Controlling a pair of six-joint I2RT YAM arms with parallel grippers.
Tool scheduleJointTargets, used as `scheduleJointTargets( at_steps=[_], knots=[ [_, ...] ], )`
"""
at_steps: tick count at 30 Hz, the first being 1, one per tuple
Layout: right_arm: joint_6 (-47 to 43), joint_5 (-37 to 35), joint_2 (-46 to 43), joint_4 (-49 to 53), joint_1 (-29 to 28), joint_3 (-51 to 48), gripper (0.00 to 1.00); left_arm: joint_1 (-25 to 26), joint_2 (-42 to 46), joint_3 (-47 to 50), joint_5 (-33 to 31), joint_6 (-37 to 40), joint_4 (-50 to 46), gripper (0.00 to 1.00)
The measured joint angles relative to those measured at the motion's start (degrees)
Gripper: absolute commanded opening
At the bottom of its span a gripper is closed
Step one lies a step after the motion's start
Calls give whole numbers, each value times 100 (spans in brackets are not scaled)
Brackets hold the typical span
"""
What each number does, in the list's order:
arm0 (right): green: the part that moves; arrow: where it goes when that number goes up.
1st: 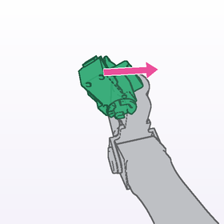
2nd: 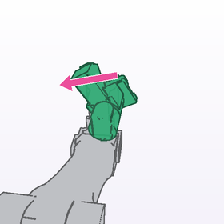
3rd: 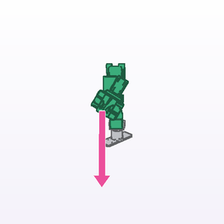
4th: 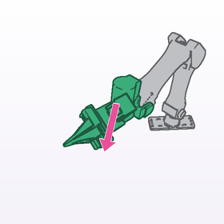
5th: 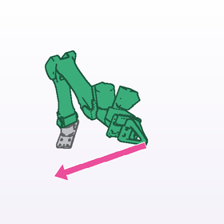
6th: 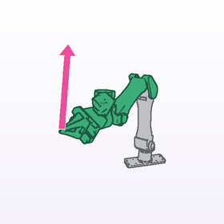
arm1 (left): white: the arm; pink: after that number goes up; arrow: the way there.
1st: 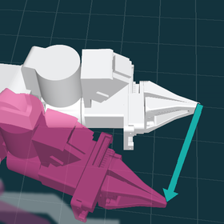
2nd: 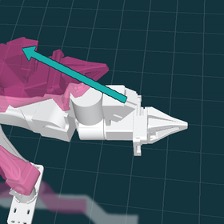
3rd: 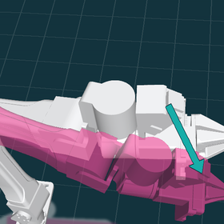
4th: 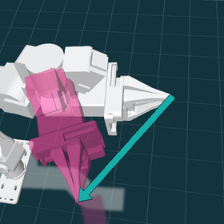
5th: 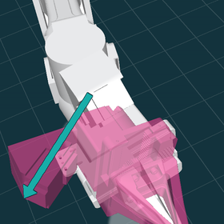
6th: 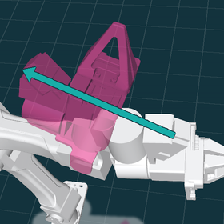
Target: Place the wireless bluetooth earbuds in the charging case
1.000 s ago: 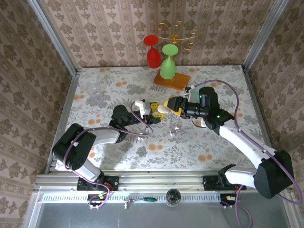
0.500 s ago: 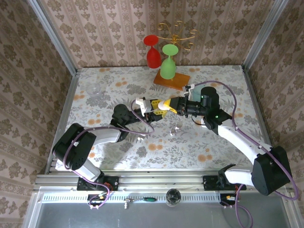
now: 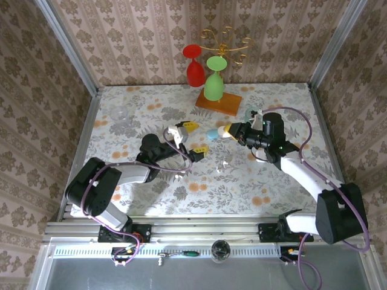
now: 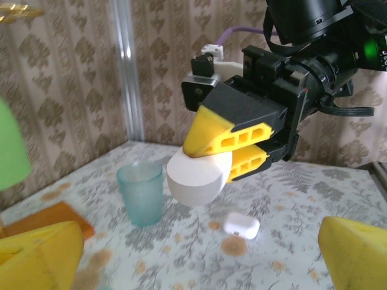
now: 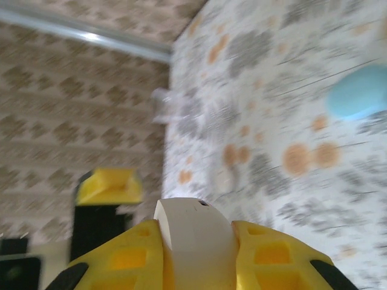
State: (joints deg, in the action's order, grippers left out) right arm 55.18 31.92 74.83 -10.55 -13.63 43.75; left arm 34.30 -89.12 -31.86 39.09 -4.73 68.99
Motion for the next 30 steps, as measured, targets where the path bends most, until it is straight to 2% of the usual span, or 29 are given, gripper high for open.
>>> scheduleJointTargets(
  at_steps=[5, 14, 19, 23, 26, 30],
  knots=[
    [-354, -588, 916, 57, 94, 2, 10, -140, 249, 116, -101, 184, -367, 100],
    [-404, -1003, 2059, 46, 94, 55, 16, -146, 564, 114, -343, 485, -1200, 100],
    [-446, -1189, 2271, 61, 94, 72, 30, -146, 684, 116, -551, 507, -1563, 100],
    [-688, -1414, 2317, 258, 70, 221, 47, -146, 894, 116, -918, 476, -1947, 100],
    [-903, -1626, 2299, 466, 59, 302, 59, -146, 1113, 114, -1414, 380, -2337, 100],
    [-1261, -1985, 2076, 970, 13, 337, 72, -146, 1497, 52, -2546, -68, -3167, 100]
  ],
)
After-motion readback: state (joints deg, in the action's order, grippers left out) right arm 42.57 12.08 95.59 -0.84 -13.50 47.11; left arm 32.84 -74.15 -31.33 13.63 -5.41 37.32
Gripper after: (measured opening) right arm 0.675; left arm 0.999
